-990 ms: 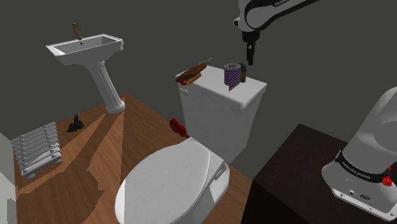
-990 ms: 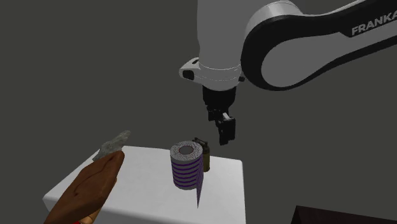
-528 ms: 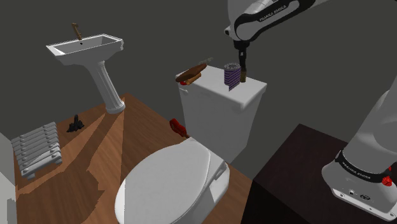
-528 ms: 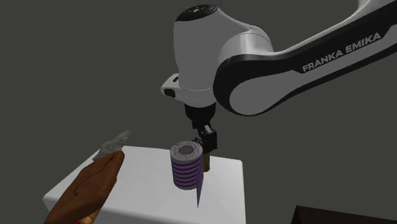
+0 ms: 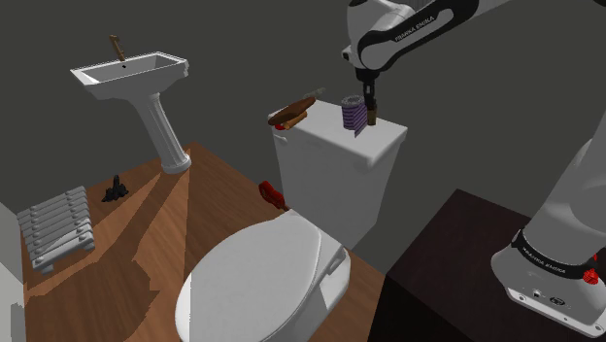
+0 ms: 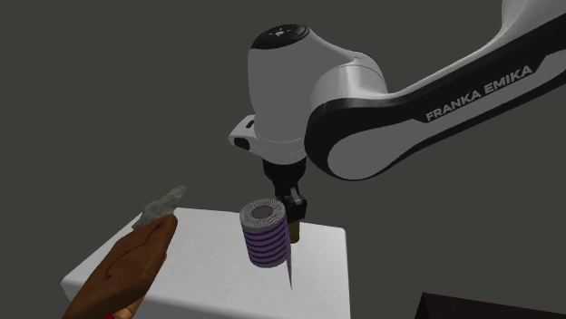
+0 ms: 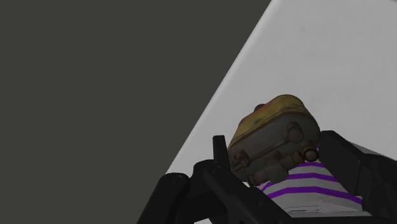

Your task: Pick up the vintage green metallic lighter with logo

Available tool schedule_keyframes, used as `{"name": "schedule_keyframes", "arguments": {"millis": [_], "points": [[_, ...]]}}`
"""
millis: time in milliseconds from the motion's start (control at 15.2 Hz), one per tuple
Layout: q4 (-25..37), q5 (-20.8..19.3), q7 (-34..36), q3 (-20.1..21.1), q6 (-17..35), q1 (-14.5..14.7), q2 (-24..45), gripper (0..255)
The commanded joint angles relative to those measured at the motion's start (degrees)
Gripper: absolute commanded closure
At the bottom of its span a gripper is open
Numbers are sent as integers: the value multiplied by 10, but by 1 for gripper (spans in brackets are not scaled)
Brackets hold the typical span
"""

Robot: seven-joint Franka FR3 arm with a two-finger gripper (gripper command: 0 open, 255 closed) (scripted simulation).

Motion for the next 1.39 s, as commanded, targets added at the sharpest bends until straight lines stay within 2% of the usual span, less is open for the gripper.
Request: {"name": "schedule_keyframes", "arguments": {"millis": [0, 396, 1320], "points": [[-1, 0, 0, 0, 1, 0, 5, 255], [-4, 0, 1, 0, 2, 0, 3, 255], [69, 15, -35, 3, -93, 3, -24, 255]]}}
